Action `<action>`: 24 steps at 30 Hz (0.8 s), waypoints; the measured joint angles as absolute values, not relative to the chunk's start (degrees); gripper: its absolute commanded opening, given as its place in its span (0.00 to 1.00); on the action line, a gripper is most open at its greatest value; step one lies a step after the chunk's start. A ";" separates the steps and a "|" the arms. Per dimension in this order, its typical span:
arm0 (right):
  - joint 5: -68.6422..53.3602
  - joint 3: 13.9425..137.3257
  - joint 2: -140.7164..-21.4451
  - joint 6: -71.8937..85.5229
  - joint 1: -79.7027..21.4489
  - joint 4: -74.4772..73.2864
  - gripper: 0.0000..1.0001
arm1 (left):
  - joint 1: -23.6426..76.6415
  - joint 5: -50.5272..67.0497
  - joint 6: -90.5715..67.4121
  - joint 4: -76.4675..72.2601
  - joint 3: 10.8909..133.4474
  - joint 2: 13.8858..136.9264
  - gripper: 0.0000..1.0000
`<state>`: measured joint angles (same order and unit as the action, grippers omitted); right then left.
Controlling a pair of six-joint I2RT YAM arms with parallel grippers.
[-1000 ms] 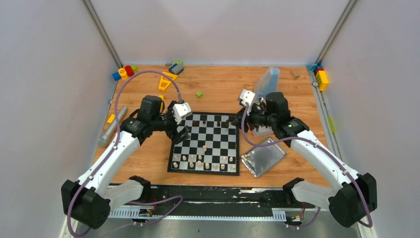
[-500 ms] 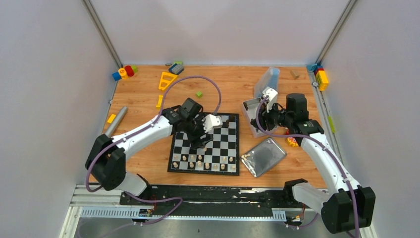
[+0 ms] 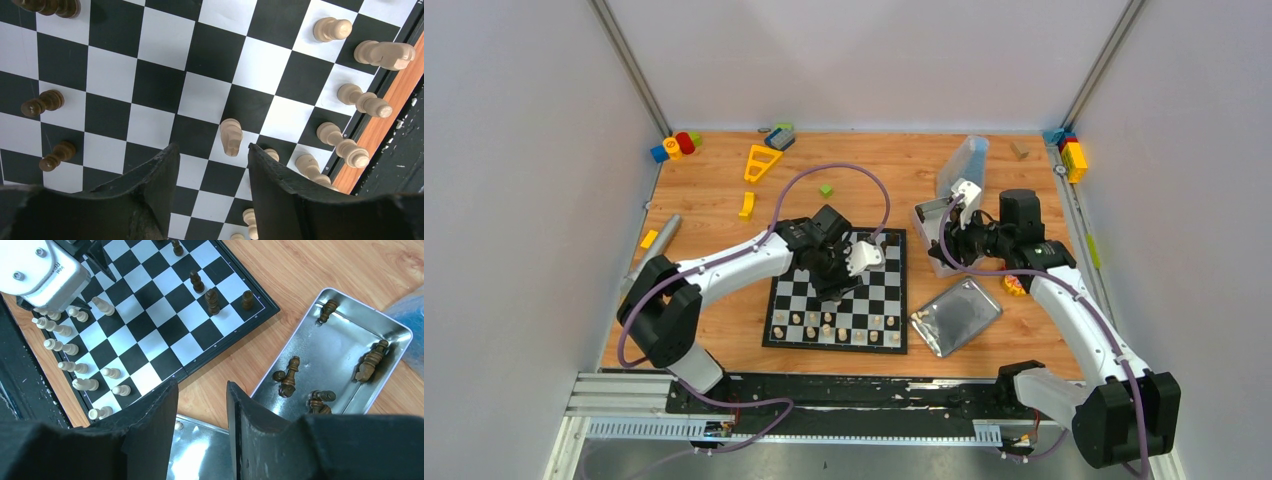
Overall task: Set up the chess pieces on the board
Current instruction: Pick up the chess piece from the chessboard.
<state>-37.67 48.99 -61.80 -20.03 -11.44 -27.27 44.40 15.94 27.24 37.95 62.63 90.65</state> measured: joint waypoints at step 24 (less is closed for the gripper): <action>-37.98 48.73 -61.80 -20.91 -11.44 -27.35 0.38 | 45.67 14.46 27.86 40.88 63.31 88.51 0.05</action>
<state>-37.98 48.73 -61.80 -20.91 -11.44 -27.35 45.67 14.46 27.86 40.88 63.31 88.51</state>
